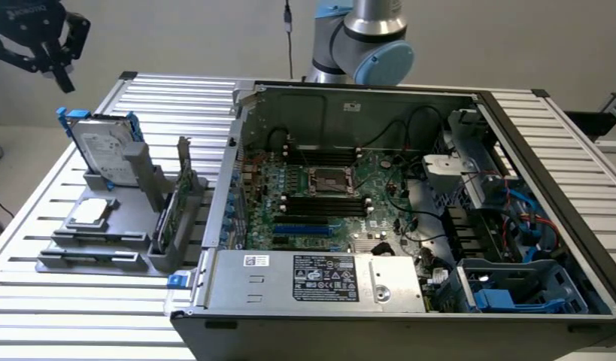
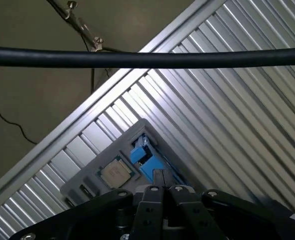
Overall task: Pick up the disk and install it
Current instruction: 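Pick up the disk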
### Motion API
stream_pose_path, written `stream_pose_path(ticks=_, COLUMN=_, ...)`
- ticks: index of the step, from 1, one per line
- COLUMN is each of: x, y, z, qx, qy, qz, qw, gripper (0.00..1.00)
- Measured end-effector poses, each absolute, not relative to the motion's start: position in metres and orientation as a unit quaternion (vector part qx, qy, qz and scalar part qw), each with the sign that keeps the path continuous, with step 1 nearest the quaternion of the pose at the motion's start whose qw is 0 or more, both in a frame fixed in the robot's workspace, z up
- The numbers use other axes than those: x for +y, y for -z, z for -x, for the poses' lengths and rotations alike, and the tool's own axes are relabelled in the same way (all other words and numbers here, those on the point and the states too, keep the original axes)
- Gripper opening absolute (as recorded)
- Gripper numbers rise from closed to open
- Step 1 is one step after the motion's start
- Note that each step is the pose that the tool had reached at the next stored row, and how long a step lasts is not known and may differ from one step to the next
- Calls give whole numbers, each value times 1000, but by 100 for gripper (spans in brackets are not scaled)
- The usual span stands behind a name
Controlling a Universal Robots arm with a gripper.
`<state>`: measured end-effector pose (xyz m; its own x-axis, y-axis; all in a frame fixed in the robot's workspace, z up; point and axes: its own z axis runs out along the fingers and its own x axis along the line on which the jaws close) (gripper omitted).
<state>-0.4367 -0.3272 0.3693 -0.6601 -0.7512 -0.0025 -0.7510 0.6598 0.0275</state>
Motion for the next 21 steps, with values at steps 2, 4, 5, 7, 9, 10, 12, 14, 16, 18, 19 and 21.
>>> stream_pose_path(ticks=2, x=-327, y=-369, z=437, qx=-903, qy=12, qz=-429, qw=4, gripper=11)
stream_pose_path(ticks=4, x=-327, y=-369, z=437, qx=-895, qy=11, qz=-445, qw=4, gripper=11)
stream_pose_path(ticks=5, x=-327, y=-368, z=437, qx=-891, qy=11, qz=-453, qw=4, gripper=11)
stream_pose_path(ticks=7, x=-327, y=-368, z=437, qx=-883, qy=10, qz=-470, qw=3, gripper=11)
stream_pose_path(ticks=9, x=-327, y=-368, z=437, qx=-874, qy=10, qz=-486, qw=3, gripper=11)
stream_pose_path(ticks=10, x=-327, y=-368, z=437, qx=-870, qy=9, qz=-493, qw=3, gripper=11)
stream_pose_path(ticks=12, x=-327, y=-367, z=437, qx=-861, qy=9, qz=-509, qw=2, gripper=11)
stream_pose_path(ticks=14, x=-327, y=-367, z=437, qx=-851, qy=8, qz=-525, qw=2, gripper=11)
stream_pose_path(ticks=16, x=-327, y=-367, z=437, qx=-841, qy=8, qz=-541, qw=2, gripper=11)
stream_pose_path(ticks=18, x=-327, y=-366, z=437, qx=-831, qy=7, qz=-556, qw=2, gripper=11)
stream_pose_path(ticks=19, x=-327, y=-366, z=437, qx=-826, qy=7, qz=-563, qw=2, gripper=11)
stream_pose_path(ticks=21, x=-327, y=-366, z=437, qx=-816, qy=7, qz=-578, qw=2, gripper=11)
